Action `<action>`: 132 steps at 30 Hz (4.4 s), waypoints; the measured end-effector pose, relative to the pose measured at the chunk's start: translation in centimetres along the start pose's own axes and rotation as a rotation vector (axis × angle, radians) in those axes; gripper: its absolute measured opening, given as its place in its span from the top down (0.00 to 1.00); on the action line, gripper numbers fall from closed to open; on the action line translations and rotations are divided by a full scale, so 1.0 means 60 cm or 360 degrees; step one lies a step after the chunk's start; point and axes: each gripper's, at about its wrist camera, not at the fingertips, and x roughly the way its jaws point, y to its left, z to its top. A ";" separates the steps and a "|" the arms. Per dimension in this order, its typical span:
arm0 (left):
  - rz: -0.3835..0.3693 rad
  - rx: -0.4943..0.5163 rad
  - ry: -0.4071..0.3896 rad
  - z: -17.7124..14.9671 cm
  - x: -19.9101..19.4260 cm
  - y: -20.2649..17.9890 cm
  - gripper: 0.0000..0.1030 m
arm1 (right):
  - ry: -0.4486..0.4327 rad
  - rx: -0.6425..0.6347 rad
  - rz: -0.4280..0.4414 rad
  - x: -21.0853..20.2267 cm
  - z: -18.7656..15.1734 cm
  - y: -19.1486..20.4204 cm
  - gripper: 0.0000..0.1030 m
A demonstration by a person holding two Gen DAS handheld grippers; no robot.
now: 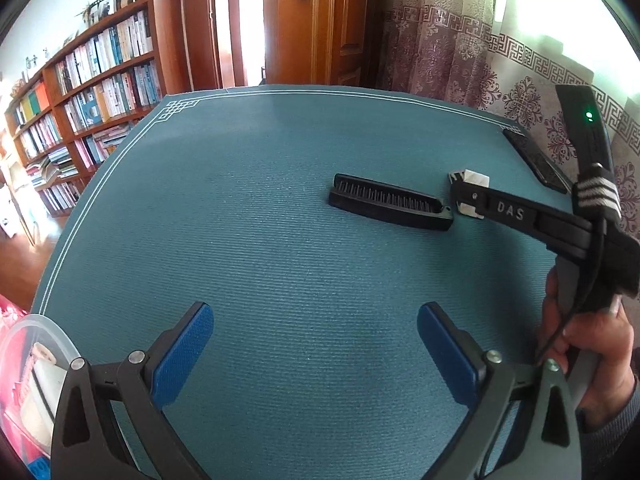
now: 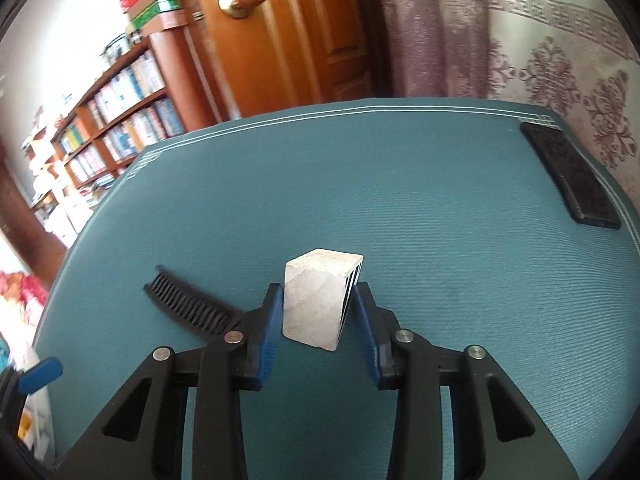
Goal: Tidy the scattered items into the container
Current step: 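Grasp the white block with black stripes with the right tool, then grasp the black comb with the left tool while the right tool holds the striped block, then carry the black comb and striped block over to the clear bowl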
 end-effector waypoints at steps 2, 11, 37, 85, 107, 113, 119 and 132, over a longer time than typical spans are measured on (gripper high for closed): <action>0.0020 -0.0003 -0.0003 0.000 -0.002 0.002 0.00 | 0.0017 -0.0048 0.0052 -0.002 -0.008 0.015 0.63; 0.0079 -0.0119 -0.0040 0.005 -0.016 0.039 0.00 | 0.0102 -0.0134 0.0241 -0.028 -0.058 0.055 0.64; 0.0028 -0.0167 0.0032 0.095 0.106 -0.031 0.13 | -0.0001 0.0069 0.0010 -0.082 -0.099 -0.017 0.65; 0.0147 -0.0243 -0.0245 -0.030 -0.114 0.122 0.71 | 0.0018 -0.0094 0.0390 -0.139 -0.137 0.143 0.65; 0.0345 -0.0450 -0.0260 -0.160 -0.203 0.287 0.71 | 0.0084 -0.0369 0.0777 -0.194 -0.203 0.381 0.65; 0.0344 -0.0486 -0.0259 -0.177 -0.205 0.303 0.71 | 0.0108 -0.0420 0.0805 -0.194 -0.217 0.417 0.65; 0.0351 -0.0493 -0.0244 -0.189 -0.202 0.314 0.71 | 0.0117 -0.0453 0.0825 -0.190 -0.219 0.441 0.65; 0.0341 -0.0521 -0.0205 -0.202 -0.191 0.328 0.71 | 0.0110 -0.0498 0.0815 -0.183 -0.218 0.474 0.65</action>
